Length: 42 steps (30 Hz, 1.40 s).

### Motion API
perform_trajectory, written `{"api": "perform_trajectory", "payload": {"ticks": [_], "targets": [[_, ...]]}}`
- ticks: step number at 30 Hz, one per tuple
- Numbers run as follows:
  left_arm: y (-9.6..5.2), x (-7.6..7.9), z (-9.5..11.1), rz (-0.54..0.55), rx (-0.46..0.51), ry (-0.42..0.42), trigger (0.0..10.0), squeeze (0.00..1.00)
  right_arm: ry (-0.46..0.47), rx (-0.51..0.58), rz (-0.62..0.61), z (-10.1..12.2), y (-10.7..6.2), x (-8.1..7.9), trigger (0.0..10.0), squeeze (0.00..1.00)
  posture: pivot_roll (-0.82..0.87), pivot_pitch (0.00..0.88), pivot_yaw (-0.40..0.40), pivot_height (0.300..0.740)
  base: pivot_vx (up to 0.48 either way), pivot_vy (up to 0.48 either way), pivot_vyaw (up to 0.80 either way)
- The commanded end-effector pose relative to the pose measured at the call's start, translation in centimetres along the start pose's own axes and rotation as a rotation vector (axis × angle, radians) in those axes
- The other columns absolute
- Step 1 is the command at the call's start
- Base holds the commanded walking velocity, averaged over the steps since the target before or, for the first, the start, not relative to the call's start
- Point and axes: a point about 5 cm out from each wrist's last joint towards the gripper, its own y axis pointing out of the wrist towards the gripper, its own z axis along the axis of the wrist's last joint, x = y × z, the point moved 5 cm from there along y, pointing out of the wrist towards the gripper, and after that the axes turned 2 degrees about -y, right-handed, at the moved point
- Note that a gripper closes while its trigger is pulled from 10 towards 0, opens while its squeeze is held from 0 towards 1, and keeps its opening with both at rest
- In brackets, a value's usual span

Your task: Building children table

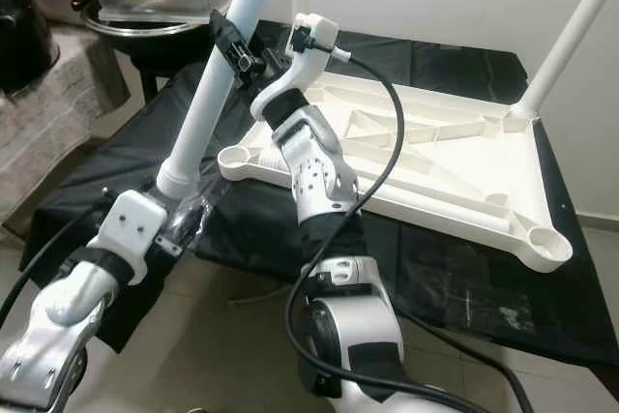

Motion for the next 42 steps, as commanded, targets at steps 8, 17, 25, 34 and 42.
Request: {"api": "perform_trajectory", "payload": {"ticks": [8, 17, 25, 34, 42], "targets": [[0.3, -0.6, 0.8, -0.019, 0.03, 0.069, 10.0, 0.0, 0.029, 0.017, 0.044, 0.3, -0.2, -1.7, 0.0, 0.0, 0.04, 0.046, 0.007, 0.74, 0.0, 0.0, 0.0], [1.6, 0.3, 1.3, -0.105, 0.064, 0.111, 10.0, 0.0, 0.038, 0.017, 0.086, 0.4, -0.3, -2.9, 0.0, 0.0, 0.04, 0.042, 0.014, 0.74, 0.0, 0.0, 0.0], [2.9, 0.1, 1.4, -0.085, 0.076, 0.162, 10.0, 0.0, 0.033, 0.028, 0.099, 1.0, -0.3, -3.4, 0.0, 0.0, 0.04, 0.054, 0.015, 0.74, 0.0, 0.0, 0.0], [3.8, -0.1, 0.7, -0.088, 0.061, 0.191, 10.0, 0.0, 0.04, 0.036, 0.11, 1.4, -0.3, -3.8, 0.0, 0.0, 0.04, 0.058, 0.018, 0.74, 0.0, 0.0, 0.0], [4.4, -0.7, 0.2, -0.053, 0.044, 0.176, 10.0, 0.0, 0.049, 0.05, 0.128, 1.8, -0.3, -4.2, 0.0, 0.0, 0.04, 0.058, 0.019, 0.74, 0.0, 0.0, 0.0]]}}
